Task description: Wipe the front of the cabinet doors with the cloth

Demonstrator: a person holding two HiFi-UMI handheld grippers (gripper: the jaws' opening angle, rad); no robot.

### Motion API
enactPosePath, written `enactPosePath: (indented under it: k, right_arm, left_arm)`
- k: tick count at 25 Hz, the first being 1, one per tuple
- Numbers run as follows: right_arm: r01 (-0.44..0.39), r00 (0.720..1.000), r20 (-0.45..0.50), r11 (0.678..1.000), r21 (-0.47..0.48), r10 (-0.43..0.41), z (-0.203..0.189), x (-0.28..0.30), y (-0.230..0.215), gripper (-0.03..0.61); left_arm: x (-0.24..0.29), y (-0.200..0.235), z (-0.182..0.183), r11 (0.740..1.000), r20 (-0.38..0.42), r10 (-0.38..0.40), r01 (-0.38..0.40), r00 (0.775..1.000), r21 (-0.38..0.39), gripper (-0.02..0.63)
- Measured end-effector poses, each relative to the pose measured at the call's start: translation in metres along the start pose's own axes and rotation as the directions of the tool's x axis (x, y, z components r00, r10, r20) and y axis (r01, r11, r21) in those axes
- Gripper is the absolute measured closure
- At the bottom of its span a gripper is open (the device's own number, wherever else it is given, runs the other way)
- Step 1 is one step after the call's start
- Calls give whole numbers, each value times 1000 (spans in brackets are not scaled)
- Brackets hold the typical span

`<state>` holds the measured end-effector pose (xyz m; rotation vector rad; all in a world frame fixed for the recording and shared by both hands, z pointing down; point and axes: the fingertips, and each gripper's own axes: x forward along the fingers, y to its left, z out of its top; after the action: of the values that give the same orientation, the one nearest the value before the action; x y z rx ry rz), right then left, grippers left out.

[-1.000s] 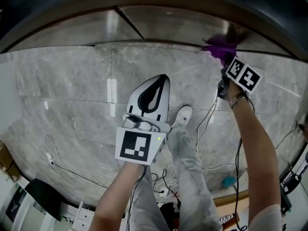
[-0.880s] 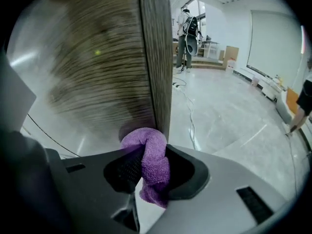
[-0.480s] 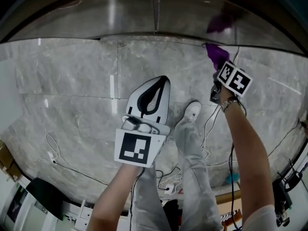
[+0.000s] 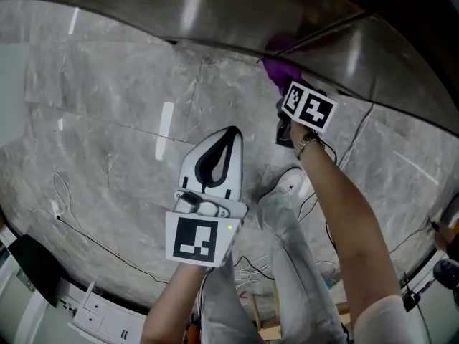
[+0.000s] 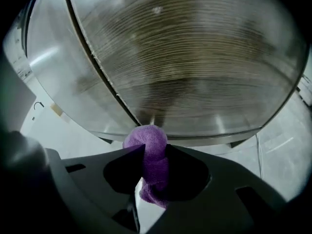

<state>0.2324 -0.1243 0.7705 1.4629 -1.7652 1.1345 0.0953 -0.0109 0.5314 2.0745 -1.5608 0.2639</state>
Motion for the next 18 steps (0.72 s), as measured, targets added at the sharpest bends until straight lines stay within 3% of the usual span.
enactPosePath:
  k: [7,18]
  right_arm:
    - [55,998,14,998,22,-56,20,12,-38,460]
    - [193,981,5,981,20,-194,14,-31,-181,460]
  left_arm:
    - [11,-1,-13,999,16,37,-37,999,-19,607]
    - [56,-81,-17,994,-10,-105,106,994,21,607]
